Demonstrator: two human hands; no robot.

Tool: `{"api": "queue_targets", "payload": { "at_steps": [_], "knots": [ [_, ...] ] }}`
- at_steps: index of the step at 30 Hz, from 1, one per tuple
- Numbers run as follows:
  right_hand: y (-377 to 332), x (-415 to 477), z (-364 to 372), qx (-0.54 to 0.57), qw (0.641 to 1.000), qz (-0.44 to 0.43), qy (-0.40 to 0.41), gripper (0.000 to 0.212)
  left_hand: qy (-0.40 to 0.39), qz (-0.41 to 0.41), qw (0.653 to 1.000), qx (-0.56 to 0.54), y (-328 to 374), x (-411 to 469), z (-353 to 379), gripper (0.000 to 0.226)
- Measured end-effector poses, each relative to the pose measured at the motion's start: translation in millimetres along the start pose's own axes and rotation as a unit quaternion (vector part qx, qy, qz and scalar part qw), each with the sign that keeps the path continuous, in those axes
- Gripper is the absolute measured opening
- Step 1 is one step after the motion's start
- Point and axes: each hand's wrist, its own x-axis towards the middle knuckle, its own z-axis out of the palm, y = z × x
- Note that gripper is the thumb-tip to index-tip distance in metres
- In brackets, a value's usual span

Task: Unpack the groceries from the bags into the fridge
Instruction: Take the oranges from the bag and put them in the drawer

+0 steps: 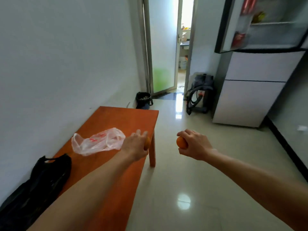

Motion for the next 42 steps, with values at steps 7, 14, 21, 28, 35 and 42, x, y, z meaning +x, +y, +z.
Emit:
{"api": "queue_targets", "payload": {
  "at_steps": [7, 14, 21, 28, 35, 42],
  "knots": [
    [180, -21, -43, -0.022, 0.996, 0.088, 0.018, 0.056, 0.001, 0.082, 0.996, -0.027, 150, 126, 18, 0.053],
    [313, -12, -53, -0.037, 0.989, 0.142, 0.027, 0.054, -0.026, 0.147, 0.989, -0.016, 249, 232, 51, 0.054],
    [451, 51, -47, -0.045, 0.980, 0.189, 0.044, 0.057, -0.025, 0.214, 0.976, -0.012, 322, 395, 74, 0.054],
    [592, 129, -88, -0.061, 0.960, 0.262, 0.075, 0.057, -0.013, 0.313, 0.950, 0.007, 405, 578, 50, 0.055],
    [735, 165, -116, -0.076, 0.937, 0.327, 0.093, 0.053, -0.012, 0.373, 0.928, 0.006, 513, 717, 48, 0.055],
    [896, 222, -145, -0.062, 0.935, 0.328, 0.121, 0.050, 0.001, 0.366, 0.930, -0.013, 624, 855, 56, 0.055]
  ]
}}
